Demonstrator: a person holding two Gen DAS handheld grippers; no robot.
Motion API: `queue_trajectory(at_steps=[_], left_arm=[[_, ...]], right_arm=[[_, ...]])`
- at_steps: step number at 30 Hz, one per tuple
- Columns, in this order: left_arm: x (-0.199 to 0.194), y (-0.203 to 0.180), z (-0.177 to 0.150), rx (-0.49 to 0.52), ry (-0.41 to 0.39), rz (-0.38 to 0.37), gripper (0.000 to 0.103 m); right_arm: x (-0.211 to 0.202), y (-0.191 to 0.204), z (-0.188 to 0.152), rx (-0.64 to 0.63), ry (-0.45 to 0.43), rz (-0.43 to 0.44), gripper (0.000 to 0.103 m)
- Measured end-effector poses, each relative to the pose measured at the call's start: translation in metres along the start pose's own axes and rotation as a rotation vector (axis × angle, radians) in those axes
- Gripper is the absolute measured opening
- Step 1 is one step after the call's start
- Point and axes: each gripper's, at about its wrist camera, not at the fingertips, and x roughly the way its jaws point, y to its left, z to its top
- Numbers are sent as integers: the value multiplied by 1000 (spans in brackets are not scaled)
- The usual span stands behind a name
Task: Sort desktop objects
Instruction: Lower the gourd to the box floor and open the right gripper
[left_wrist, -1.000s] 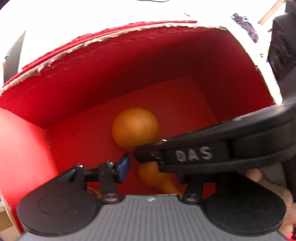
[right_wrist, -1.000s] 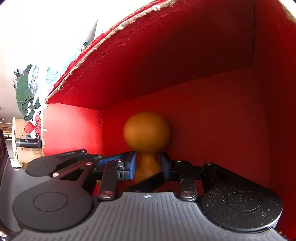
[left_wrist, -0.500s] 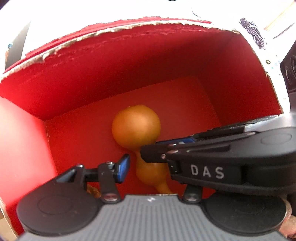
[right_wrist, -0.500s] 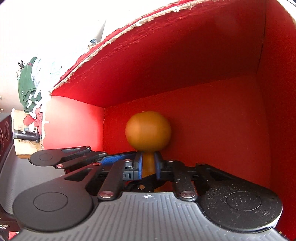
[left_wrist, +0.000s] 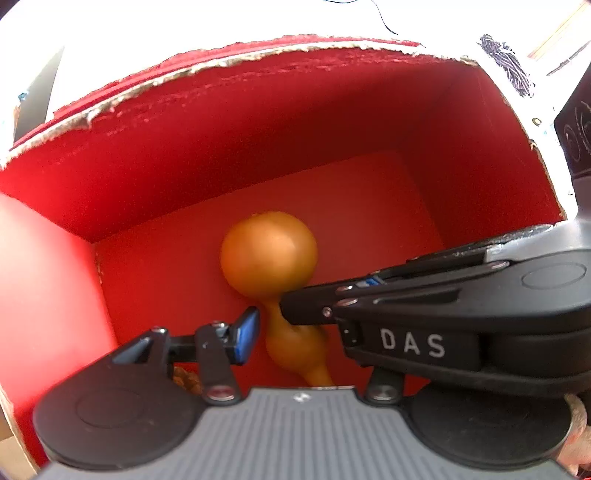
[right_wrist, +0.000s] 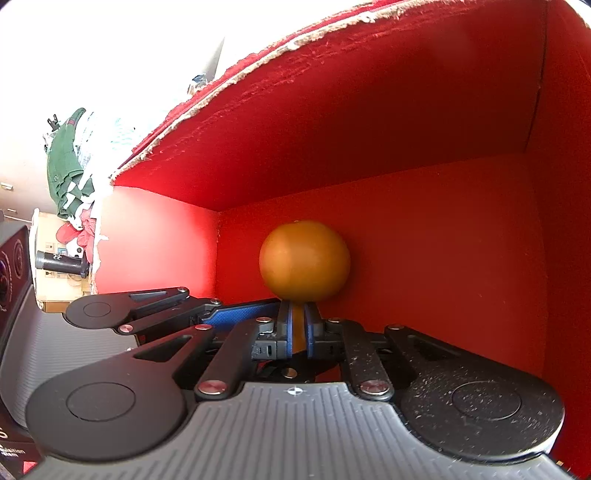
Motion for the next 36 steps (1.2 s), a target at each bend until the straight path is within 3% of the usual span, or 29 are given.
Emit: queue_trajectory(at_steps=[8, 25, 30, 36], left_arm=[[-1, -5, -2, -4, -21, 13, 59], [2, -20, 5, -33, -34, 29, 61], [1, -25, 7, -39, -44, 45, 62], [-2, -31, 10, -50, -70, 66, 69]], right_arm=[[5, 15, 9, 1, -21, 6, 11], [-2, 10, 11, 8, -40, 31, 18], [-13, 16, 8, -14, -77, -46, 20], [-31, 5, -2, 0, -135, -48, 21]])
